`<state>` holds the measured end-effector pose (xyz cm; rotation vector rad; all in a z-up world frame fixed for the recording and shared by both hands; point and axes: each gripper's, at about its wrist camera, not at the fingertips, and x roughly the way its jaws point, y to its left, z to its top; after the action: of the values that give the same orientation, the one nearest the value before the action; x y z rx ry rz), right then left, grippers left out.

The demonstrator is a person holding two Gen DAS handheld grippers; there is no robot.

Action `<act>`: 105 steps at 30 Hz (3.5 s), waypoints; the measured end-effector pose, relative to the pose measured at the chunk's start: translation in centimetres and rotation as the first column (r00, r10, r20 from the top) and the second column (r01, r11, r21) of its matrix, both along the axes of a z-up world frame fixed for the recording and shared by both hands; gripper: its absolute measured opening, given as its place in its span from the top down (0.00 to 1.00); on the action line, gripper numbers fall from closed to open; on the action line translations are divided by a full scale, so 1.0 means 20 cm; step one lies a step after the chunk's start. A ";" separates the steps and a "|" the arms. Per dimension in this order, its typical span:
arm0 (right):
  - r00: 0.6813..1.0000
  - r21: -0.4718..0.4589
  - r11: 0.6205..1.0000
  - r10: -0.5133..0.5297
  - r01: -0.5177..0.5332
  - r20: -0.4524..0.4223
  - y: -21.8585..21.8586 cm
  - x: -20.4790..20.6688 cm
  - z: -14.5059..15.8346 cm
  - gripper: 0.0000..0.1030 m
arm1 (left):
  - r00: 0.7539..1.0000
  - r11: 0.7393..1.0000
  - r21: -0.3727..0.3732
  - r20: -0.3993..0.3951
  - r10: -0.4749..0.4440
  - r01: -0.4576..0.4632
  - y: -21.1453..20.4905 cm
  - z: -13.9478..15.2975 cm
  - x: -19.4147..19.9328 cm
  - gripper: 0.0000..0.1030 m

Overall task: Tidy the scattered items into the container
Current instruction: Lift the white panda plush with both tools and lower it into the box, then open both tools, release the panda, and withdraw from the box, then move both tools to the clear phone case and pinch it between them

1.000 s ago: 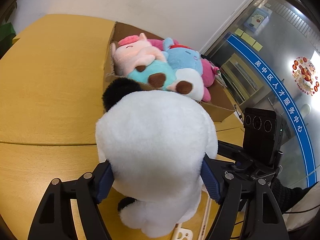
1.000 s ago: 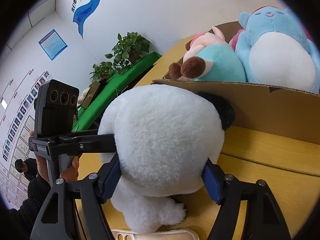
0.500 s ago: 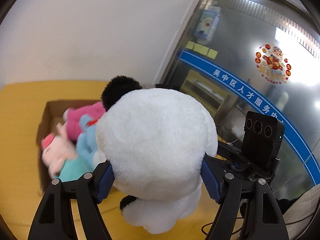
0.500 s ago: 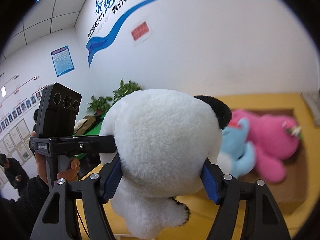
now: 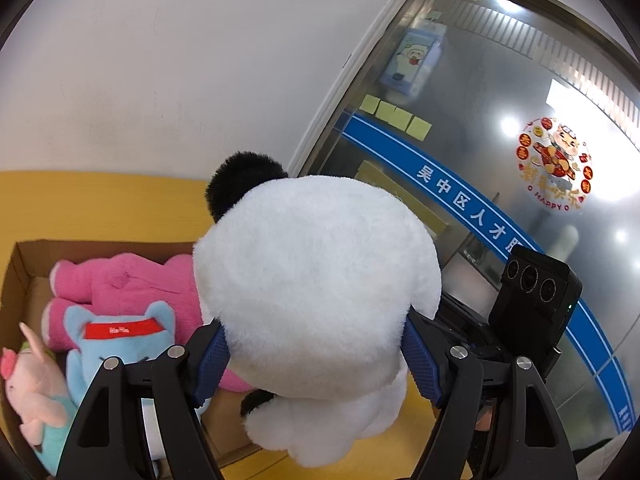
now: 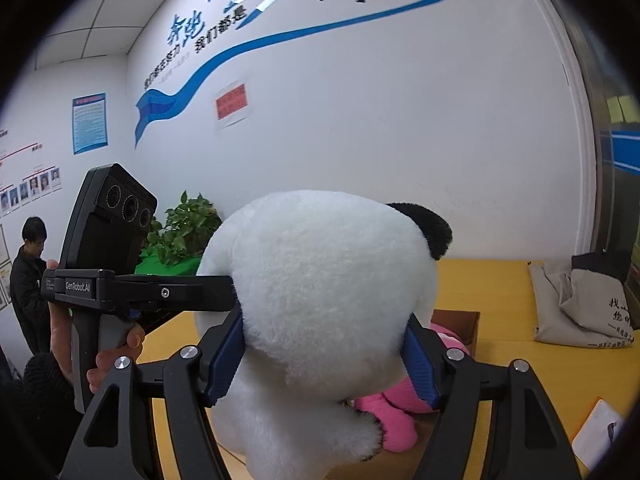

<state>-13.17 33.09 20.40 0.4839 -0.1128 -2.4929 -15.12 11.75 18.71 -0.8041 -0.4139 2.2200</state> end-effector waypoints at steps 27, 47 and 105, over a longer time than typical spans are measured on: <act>0.992 0.034 0.998 -0.054 0.050 0.115 0.12 -0.29 -0.38 0.32 | 0.957 0.990 -0.143 0.287 0.051 -0.010 0.17 -0.74 -0.22 0.13; 0.913 0.004 0.973 -0.218 0.230 0.346 0.18 -0.36 -0.60 0.20 | 0.947 0.897 -0.371 0.118 0.300 -0.238 -0.14 -0.60 0.15 0.03; 0.903 0.306 0.897 -0.386 0.320 0.188 -0.36 0.64 -0.53 0.15 | 0.893 0.833 -0.369 0.018 0.450 -0.412 -0.40 -0.54 0.99 0.00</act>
<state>-0.42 25.89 9.76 0.9630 0.0485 -2.8117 4.58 3.76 7.96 -1.1100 -0.2599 2.7364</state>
